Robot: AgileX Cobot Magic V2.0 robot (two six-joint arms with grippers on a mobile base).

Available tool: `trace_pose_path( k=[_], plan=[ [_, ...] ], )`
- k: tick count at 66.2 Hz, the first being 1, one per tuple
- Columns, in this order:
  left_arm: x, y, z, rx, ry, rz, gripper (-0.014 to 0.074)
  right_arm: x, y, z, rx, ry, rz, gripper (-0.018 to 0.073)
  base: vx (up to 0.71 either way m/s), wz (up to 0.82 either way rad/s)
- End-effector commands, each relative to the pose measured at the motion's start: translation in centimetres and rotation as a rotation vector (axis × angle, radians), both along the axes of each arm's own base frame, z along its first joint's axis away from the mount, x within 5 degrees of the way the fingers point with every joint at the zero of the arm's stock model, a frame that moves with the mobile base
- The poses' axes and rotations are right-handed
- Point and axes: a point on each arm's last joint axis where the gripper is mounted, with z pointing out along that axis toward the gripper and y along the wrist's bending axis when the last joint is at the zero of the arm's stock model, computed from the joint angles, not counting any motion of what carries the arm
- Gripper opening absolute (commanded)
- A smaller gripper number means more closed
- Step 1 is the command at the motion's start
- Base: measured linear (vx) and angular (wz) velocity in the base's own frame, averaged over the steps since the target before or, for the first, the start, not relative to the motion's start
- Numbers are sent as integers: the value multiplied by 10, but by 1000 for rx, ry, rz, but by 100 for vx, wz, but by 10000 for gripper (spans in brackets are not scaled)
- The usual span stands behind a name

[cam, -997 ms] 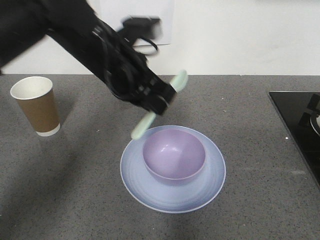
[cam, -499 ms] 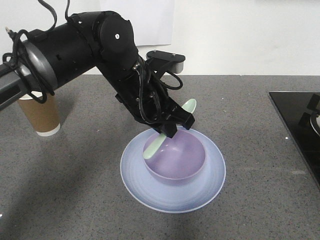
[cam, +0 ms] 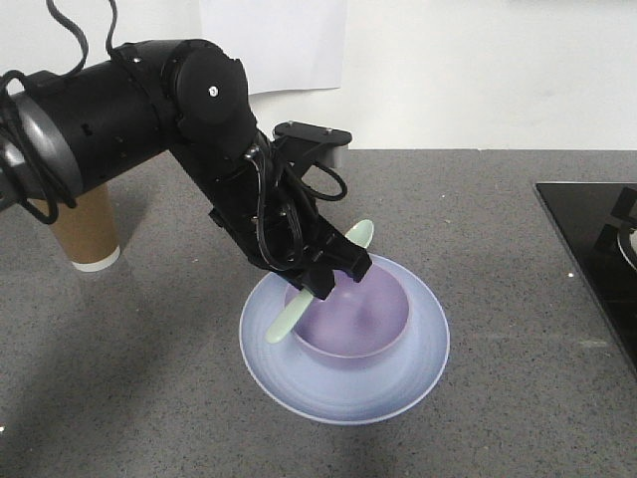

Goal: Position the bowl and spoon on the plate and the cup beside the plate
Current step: 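Move the held pale green spoon over the bowl with the left gripper, then release the spoon into the bowl and raise the left gripper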

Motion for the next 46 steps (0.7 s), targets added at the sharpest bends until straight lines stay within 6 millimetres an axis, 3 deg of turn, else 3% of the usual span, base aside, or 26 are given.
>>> trace_pose_path(
  k=[1, 23, 32, 46],
  plan=[
    [-11, 2, 27, -64, -46, -9, -6, 2, 1, 14, 10, -105, 10, -6, 0, 0],
    [-11, 2, 27, -62, -54, -27, 29, 2, 1, 14, 21, -102, 6, -6, 0, 0],
    [-11, 2, 27, -62, -54, -27, 108, 2, 1, 14, 21, -102, 6, -6, 0, 0],
    [-11, 2, 27, -63, -55, -26, 317, 2, 1, 14, 21, -102, 6, -6, 0, 0]
  ],
)
